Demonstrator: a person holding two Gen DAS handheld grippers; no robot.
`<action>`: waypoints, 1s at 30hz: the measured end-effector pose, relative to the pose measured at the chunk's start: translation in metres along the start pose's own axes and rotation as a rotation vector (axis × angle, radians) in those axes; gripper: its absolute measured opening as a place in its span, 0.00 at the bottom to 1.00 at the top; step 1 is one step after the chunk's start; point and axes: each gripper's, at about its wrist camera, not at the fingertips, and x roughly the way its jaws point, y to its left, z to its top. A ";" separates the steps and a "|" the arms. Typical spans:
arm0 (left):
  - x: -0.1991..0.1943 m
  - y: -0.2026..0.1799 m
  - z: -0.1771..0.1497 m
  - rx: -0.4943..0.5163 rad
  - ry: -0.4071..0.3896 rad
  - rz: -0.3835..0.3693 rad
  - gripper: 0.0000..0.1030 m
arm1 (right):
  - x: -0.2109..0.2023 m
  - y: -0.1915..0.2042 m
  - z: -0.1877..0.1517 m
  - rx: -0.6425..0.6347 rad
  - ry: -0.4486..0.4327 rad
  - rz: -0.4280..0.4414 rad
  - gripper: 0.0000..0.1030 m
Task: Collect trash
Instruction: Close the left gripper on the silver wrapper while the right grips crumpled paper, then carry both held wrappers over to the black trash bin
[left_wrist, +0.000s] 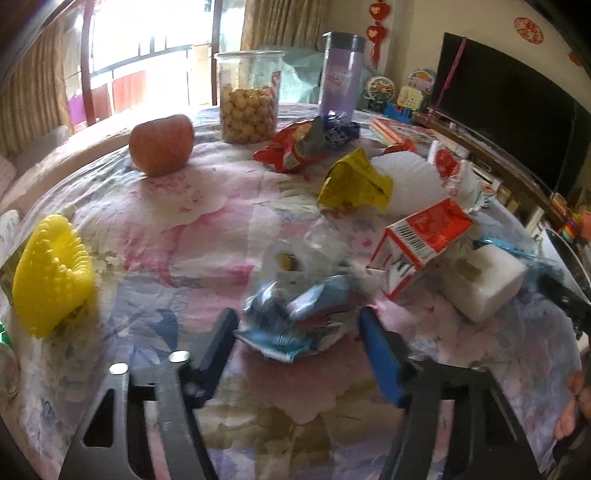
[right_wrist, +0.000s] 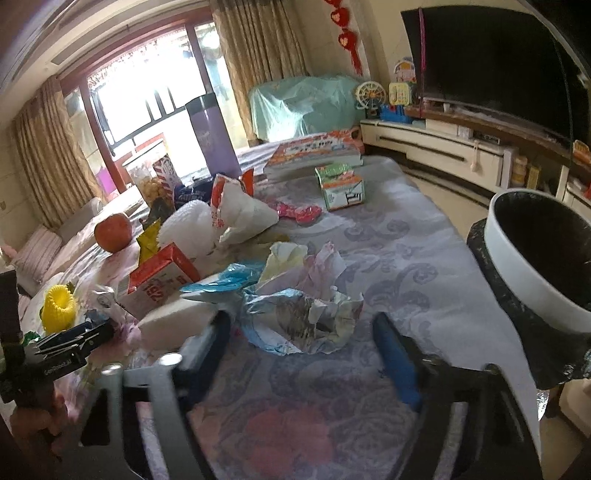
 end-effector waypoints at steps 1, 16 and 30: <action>-0.001 -0.001 0.000 0.007 -0.005 0.002 0.52 | 0.002 -0.001 -0.001 0.002 0.010 0.010 0.55; -0.045 -0.035 -0.017 0.058 -0.051 -0.159 0.02 | -0.032 -0.021 -0.006 0.040 -0.060 0.027 0.35; -0.081 -0.089 -0.017 0.184 -0.090 -0.273 0.00 | -0.064 -0.054 -0.011 0.105 -0.107 0.011 0.35</action>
